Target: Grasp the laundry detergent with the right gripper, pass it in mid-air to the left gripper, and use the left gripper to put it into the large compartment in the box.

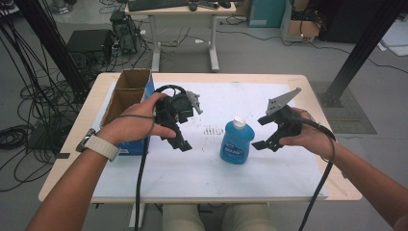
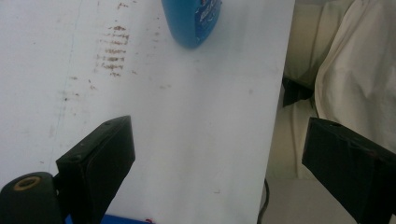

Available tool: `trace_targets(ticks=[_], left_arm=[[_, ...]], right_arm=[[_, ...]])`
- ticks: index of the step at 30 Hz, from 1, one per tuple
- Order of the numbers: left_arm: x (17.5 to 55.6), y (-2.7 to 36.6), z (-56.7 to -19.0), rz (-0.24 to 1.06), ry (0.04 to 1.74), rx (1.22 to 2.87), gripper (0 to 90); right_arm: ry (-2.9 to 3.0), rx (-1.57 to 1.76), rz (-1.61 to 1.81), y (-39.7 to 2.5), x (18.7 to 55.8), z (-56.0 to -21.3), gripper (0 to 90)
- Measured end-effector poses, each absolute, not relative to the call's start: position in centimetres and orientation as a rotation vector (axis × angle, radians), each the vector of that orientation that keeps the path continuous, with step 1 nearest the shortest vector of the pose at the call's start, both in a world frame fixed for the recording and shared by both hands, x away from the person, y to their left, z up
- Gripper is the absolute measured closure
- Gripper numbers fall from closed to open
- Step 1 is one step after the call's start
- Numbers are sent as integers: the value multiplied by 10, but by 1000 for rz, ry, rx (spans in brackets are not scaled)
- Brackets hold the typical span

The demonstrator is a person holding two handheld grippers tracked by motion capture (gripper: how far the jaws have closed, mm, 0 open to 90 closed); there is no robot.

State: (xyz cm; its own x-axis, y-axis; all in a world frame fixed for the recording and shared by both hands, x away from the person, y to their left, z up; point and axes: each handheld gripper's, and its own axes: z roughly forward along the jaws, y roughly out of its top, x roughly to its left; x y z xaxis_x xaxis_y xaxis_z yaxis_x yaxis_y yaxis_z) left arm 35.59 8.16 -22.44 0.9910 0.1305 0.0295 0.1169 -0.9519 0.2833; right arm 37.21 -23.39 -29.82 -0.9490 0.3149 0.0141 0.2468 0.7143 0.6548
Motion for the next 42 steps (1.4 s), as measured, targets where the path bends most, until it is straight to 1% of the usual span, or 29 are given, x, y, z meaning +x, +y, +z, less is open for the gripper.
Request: trace_targets(ticks=[15, 22, 27, 42], left_arm=[[356, 82, -226, 66, 186, 2851, 97], [356, 81, -226, 68, 179, 2853, 97], [356, 81, -226, 68, 182, 2852, 97], [357, 80, -227, 67, 184, 2851, 97]], right_arm=[[2784, 509, 1114, -241, 370, -318, 61], [2763, 533, 1155, -244, 369, -325, 43], [2731, 663, 1187, -241, 362, -325, 38], [2690, 648, 1230, -242, 357, -331, 45]])
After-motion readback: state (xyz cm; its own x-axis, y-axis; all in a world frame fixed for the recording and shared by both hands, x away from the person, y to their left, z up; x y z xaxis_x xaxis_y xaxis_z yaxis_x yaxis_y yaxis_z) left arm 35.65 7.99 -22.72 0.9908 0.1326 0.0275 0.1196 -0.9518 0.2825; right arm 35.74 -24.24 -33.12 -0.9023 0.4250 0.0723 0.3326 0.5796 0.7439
